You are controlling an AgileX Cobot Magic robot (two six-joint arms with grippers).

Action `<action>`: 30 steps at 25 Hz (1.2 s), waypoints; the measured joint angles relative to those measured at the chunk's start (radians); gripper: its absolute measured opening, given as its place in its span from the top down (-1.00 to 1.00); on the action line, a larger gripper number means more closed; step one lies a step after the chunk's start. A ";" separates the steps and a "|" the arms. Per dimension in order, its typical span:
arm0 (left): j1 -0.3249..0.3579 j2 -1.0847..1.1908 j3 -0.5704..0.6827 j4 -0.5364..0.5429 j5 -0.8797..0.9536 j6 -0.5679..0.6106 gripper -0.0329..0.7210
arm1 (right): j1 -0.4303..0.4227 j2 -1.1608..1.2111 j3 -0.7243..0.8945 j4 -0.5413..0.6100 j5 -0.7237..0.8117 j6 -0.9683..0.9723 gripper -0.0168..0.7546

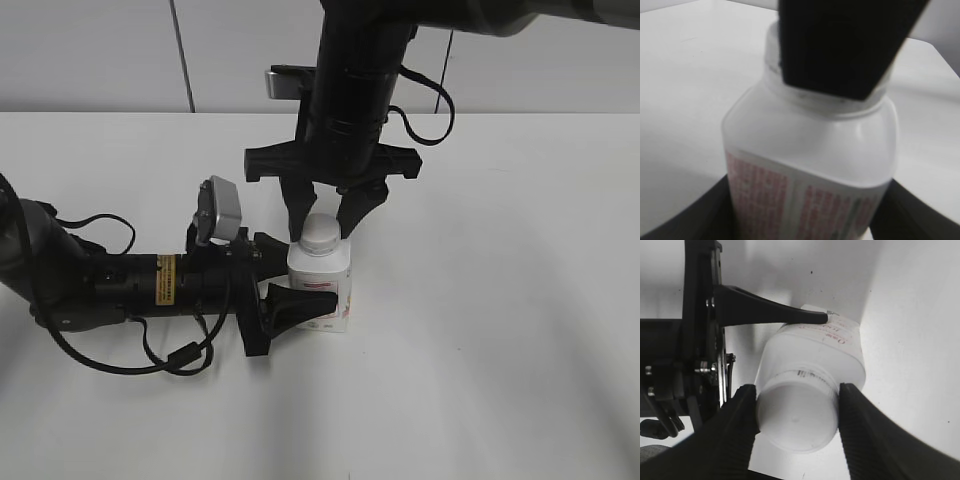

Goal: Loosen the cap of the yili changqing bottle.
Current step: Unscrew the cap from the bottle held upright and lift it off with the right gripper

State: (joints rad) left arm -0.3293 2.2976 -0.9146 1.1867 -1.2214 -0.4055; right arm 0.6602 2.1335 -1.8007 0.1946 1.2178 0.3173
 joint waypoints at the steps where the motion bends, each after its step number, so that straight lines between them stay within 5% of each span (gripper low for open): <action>1: 0.000 0.000 0.000 0.000 0.000 0.001 -0.25 | 0.000 0.000 0.000 0.000 0.000 0.000 -0.08; 9: 0.000 0.000 0.000 0.000 0.000 0.001 -0.25 | 0.000 0.000 0.000 -0.006 0.000 -0.164 -0.08; 23: 0.000 0.000 0.000 0.001 0.002 0.005 -0.20 | 0.001 0.000 -0.001 -0.007 -0.001 -0.960 -0.07; 30: 0.000 0.000 0.000 0.001 0.003 0.005 -0.17 | 0.001 0.000 -0.001 -0.009 -0.001 -1.070 -0.07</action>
State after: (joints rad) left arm -0.3293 2.2976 -0.9146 1.1876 -1.2187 -0.4003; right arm 0.6613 2.1335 -1.8018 0.1856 1.2170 -0.7527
